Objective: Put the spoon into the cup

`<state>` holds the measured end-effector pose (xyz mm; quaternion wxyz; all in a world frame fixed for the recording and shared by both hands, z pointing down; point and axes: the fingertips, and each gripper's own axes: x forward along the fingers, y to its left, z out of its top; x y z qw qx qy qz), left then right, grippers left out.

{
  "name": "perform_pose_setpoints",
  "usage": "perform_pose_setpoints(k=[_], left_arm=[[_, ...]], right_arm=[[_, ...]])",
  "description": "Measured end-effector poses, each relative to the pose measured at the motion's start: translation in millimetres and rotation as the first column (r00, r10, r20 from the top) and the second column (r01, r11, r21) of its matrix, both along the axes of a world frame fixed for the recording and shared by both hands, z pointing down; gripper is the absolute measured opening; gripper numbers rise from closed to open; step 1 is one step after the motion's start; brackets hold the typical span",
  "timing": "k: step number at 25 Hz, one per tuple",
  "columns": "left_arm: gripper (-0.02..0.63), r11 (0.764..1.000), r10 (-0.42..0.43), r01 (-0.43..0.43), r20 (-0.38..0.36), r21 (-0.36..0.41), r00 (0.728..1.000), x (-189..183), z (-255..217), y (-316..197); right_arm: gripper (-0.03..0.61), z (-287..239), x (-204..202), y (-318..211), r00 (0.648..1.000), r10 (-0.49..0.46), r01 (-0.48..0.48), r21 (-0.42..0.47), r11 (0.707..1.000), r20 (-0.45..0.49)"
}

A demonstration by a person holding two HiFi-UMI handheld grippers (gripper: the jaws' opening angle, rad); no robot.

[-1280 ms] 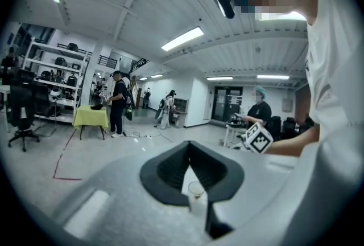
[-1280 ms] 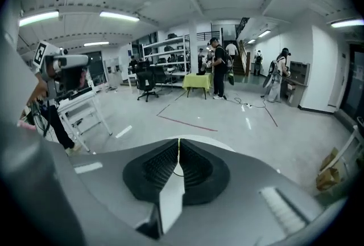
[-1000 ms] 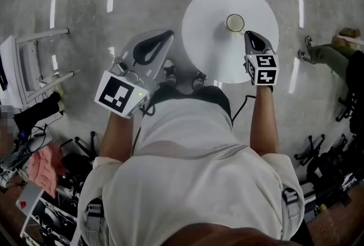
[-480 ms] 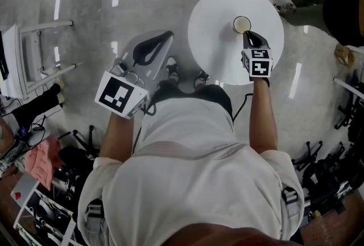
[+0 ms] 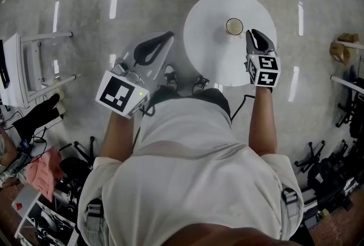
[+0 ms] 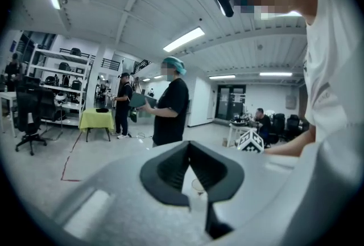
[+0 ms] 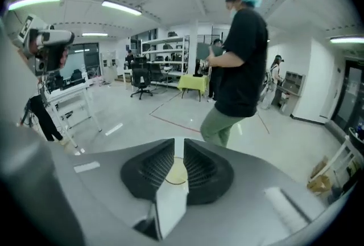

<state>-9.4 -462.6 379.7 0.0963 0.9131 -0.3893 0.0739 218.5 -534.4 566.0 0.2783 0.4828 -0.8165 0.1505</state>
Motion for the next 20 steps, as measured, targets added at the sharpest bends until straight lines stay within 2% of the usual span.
perform_pose_setpoints(k=[4, 9, 15, 20], left_arm=[[0.003, 0.998, 0.042, -0.042, -0.012, 0.051, 0.999, 12.3, -24.4, 7.6], [0.003, 0.988, 0.11, -0.106, -0.032, 0.108, 0.993, 27.3, -46.9, 11.5], [0.003, 0.961, 0.229, -0.22, -0.036, 0.166, 0.973, 46.9, -60.5, 22.6], [0.003, 0.946, 0.26, -0.247, -0.037, 0.208, 0.965, 47.4, -79.3, 31.2]], right_arm=[[0.009, -70.3, 11.6, 12.0, 0.991, 0.042, -0.059, 0.136, 0.989, 0.124], [0.005, -141.9, 16.1, 32.3, 0.972, 0.057, -0.112, 0.236, 0.965, 0.23], [0.005, -198.7, 10.6, 61.2, 0.955, 0.071, -0.173, 0.348, 0.921, 0.287], [0.005, -244.2, 3.9, 96.5, 0.951, 0.03, -0.177, 0.464, 0.868, 0.306]])
